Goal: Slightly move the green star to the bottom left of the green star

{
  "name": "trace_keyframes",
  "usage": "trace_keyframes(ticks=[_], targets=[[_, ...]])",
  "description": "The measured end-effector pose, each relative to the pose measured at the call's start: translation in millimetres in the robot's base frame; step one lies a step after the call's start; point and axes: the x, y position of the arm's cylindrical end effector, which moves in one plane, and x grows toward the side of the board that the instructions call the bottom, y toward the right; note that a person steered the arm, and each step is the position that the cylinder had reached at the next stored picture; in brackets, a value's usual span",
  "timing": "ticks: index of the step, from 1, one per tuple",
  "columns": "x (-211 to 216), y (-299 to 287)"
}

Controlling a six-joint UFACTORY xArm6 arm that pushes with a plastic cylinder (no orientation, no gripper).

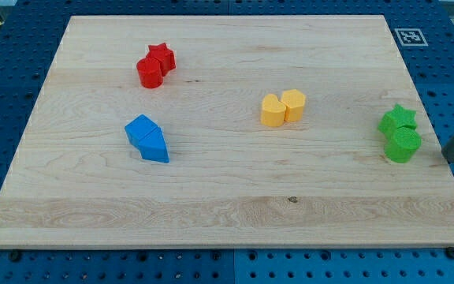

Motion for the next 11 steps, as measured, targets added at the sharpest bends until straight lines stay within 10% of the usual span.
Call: trace_keyframes(ticks=[11], targets=[[-14.0, -49.7]])
